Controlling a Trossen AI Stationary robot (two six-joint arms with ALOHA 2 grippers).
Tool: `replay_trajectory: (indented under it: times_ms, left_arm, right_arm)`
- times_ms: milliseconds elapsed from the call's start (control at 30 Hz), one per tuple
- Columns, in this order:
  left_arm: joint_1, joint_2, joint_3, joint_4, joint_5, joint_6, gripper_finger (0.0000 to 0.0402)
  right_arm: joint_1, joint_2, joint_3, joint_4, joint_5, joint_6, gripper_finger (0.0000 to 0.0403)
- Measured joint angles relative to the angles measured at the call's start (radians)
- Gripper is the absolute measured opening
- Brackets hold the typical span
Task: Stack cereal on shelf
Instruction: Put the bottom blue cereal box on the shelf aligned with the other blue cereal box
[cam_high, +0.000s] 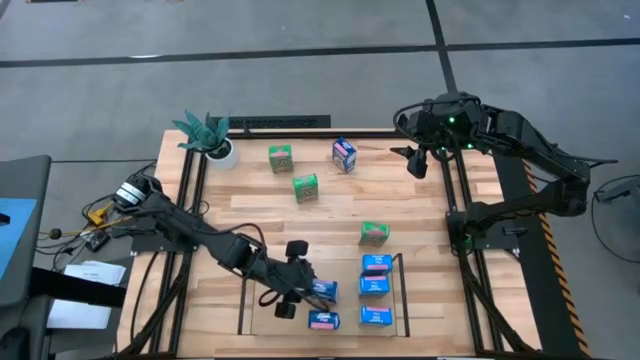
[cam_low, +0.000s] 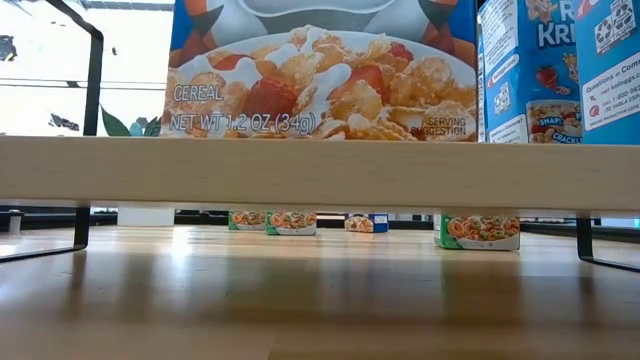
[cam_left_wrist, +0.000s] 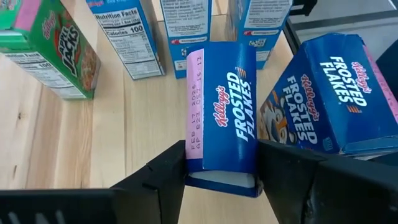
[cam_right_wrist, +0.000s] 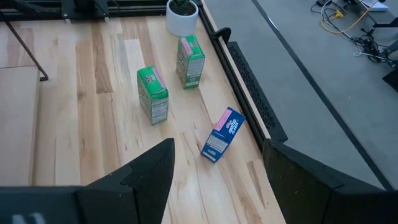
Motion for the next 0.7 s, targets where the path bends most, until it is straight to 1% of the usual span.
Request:
replay_trajectory:
  times_ms: [133, 300, 467, 567, 700]
  left_arm:
    - [0.008, 0.000, 0.000, -0.003, 0.032, -0.007, 0.0183]
    - [0.008, 0.000, 0.000, -0.003, 0.032, -0.006, 0.0197]
    - [0.008, 0.001, 0.000, 0.012, 0.031, -0.008, 0.0200]
    - [0.007, 0.000, 0.000, 0.012, 0.031, -0.036, 0.0200]
    - [0.007, -0.001, 0.030, -0.019, 0.031, -0.053, 0.0200]
  right_arm:
    - [0.000, 0.000, 0.000, 0.000, 0.000, -0.001, 0.0270]
    - [0.000, 0.000, 0.000, 0.000, 0.000, -0.013, 0.0270]
    - [0.000, 0.000, 0.000, 0.000, 0.000, -0.015, 0.0270]
    - [0.000, 0.000, 0.000, 0.000, 0.000, -0.015, 0.0270]
    - [0.000, 0.000, 0.000, 0.000, 0.000, -0.015, 0.0270]
